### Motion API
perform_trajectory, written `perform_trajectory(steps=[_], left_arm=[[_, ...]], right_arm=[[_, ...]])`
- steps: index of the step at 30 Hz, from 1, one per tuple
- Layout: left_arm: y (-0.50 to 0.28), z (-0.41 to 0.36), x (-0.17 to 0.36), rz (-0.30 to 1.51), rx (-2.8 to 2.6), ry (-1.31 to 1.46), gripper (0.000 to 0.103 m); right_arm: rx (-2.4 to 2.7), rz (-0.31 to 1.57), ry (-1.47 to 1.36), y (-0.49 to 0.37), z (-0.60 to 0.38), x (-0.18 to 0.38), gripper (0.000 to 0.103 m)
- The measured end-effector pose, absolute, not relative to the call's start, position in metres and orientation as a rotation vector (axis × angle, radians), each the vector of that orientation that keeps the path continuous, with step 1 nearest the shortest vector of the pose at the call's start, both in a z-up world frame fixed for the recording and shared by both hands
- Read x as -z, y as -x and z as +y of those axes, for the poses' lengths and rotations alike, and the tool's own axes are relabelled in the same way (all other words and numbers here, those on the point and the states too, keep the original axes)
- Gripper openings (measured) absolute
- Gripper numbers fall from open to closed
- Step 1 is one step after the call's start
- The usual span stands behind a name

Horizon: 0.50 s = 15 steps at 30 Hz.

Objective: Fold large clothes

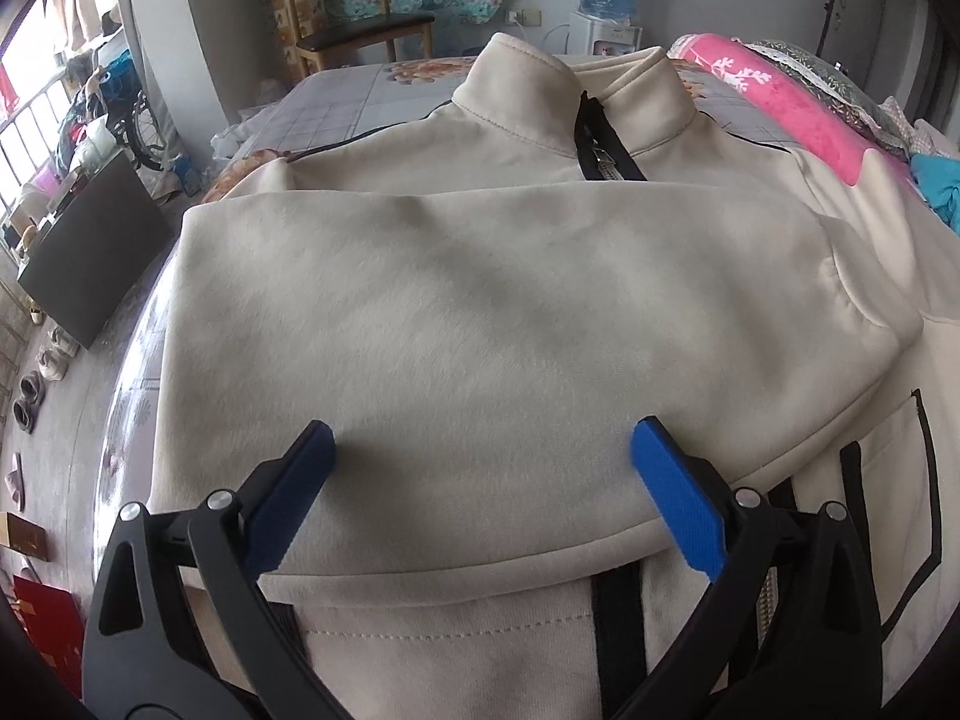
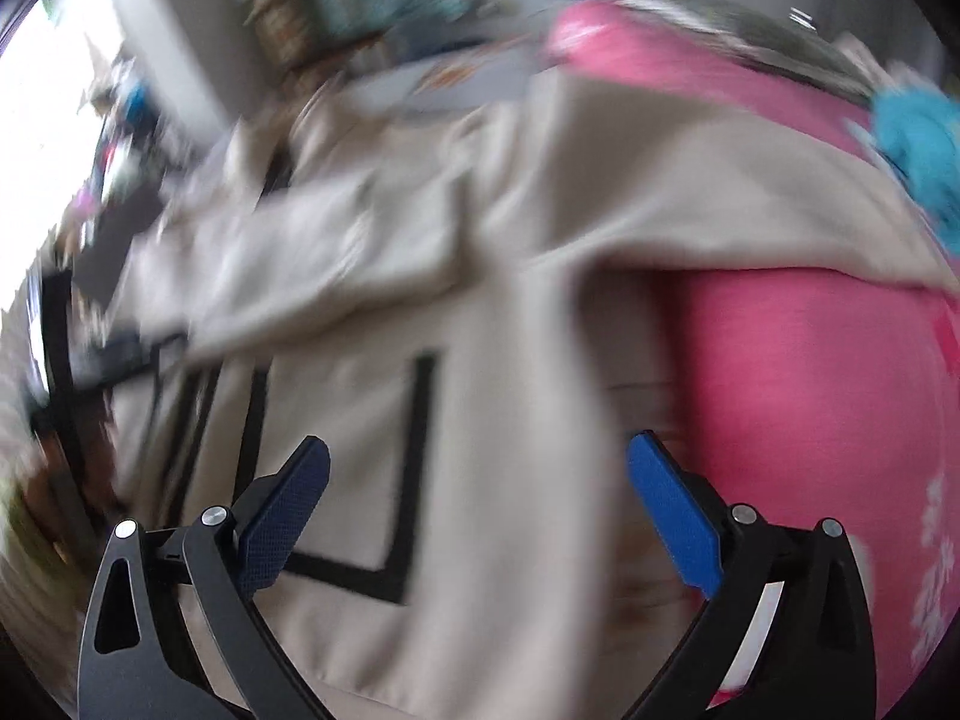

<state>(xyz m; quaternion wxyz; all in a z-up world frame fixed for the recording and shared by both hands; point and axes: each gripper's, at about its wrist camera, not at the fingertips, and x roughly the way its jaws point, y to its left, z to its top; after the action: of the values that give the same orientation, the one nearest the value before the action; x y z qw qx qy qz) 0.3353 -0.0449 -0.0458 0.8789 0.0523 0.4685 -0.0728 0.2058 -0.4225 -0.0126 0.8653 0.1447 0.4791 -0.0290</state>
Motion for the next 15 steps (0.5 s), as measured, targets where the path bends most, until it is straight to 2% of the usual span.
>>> perform_trajectory(steps=[7, 15], left_arm=[[-0.337, -0.045, 0.045, 0.992, 0.149, -0.110, 0.097], [-0.338, -0.046, 0.045, 0.999, 0.150, -0.113, 0.097]], right_arm=[[0.305, 0.844, -0.580, -0.193, -0.583, -0.007, 0.096], [0.480, 0.706, -1.027, -0.186, -0.714, 0.032, 0.079]])
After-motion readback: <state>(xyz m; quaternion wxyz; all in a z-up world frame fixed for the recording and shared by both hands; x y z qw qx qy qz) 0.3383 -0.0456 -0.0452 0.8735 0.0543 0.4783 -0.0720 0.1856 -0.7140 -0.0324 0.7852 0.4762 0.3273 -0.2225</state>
